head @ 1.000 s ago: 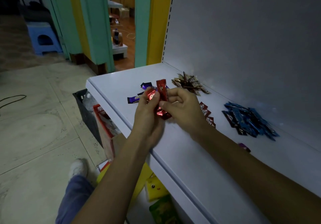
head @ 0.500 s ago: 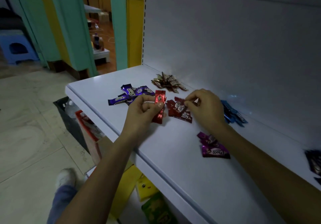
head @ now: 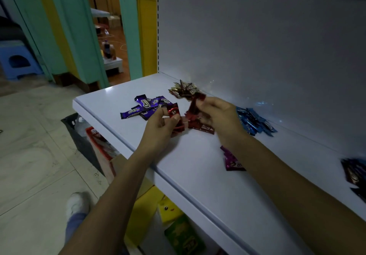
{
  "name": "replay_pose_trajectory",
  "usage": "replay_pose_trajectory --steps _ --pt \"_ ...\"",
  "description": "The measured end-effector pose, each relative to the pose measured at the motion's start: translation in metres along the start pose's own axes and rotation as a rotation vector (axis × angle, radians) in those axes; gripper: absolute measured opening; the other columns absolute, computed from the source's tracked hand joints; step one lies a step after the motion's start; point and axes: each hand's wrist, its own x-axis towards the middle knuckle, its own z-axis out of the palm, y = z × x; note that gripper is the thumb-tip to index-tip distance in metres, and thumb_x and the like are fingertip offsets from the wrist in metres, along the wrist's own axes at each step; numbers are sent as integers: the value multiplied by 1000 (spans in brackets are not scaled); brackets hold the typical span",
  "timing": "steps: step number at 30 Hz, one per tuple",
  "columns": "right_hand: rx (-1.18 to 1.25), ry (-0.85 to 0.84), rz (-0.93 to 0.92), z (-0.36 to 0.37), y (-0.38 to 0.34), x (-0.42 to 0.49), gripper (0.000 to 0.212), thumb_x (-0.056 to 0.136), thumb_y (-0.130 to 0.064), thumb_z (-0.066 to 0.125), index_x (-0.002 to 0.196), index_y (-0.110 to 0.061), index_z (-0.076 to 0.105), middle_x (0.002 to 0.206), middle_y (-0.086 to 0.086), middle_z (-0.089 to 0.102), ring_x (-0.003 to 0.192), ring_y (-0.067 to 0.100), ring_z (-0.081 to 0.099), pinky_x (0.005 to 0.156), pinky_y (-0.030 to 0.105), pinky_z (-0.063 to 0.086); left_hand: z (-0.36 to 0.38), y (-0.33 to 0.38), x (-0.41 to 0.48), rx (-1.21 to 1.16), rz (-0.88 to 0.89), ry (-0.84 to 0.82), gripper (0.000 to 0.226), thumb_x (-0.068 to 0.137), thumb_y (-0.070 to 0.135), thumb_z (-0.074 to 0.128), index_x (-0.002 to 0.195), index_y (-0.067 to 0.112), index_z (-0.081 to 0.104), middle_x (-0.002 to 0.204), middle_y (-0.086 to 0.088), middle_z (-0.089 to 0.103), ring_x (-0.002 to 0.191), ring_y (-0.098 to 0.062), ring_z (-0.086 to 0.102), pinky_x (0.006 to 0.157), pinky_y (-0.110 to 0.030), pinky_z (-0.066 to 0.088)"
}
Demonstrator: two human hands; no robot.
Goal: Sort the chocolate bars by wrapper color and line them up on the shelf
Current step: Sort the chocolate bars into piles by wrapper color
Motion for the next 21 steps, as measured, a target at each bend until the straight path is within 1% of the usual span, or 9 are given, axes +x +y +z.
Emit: replay_pose_trajectory --steps 1,3,5,7,9,11,14,17,21 --pt "-39 85 -59 -6 1 4 11 87 -11 66 97 -9 70 88 0 70 79 11 66 69 18 53 -1 -1 1 24 9 8 8 97 8 49 101 1 51 90 -3 71 77 -4 71 67 -17 55" --pt "-354 204 -303 -19 9 11 17 86 -11 67 102 -10 72 90 -2 71 78 5 65 70 15 53 -3 -4 3 68 34 22 14 96 9 52 98 -4 54 93 -6 71 84 -10 71 73 -23 57" --pt "-758 98 -458 -30 20 14 19 87 -16 66 106 -15 72 97 0 71 80 6 64 73 23 55 -3 -5 2 120 69 15 12 94 12 55 91 3 63 89 -2 72 86 -15 71 78 -27 58" --pt "-1026 -130 -438 -34 30 13 22 89 -23 63 110 -19 71 101 2 69 86 14 62 78 35 54 -3 -5 2 171 123 -7 16 94 13 56 83 16 68 80 9 71 81 -9 68 76 -21 55" --pt "-1048 -231 -403 -37 34 11 26 91 -23 60 114 -17 69 106 3 68 93 17 60 84 38 51 -3 -4 1 204 167 -32 19 95 13 54 84 18 69 74 14 68 74 1 62 70 -13 50" --pt "-989 -224 -395 -39 30 8 29 92 -21 58 119 -16 66 111 3 68 99 17 60 89 39 50 -3 -4 0 187 171 -45 14 94 11 55 95 17 68 79 8 68 74 1 62 68 -11 50" --pt "-905 -136 -425 -47 23 -2 28 93 -17 57 119 -14 65 114 0 67 105 11 58 90 22 45 1 -7 1 238 145 -57 19 90 13 62 108 18 58 75 3 66 74 -7 65 66 -14 52" --pt "-814 -75 -383 -55 19 -17 22 93 -18 57 113 -15 68 111 -5 67 102 3 57 92 18 44 11 -11 16 584 181 -50 21 84 20 71 99 19 56 79 6 62 78 -9 59 70 -21 48" --pt "-847 -23 -384 -67 20 -42 22 92 -19 58 111 -17 68 110 -9 64 102 3 52 89 16 40 25 -19 32 1012 280 -79 54 79 37 75 124 20 51 118 -2 58 112 -22 50 92 -39 46"
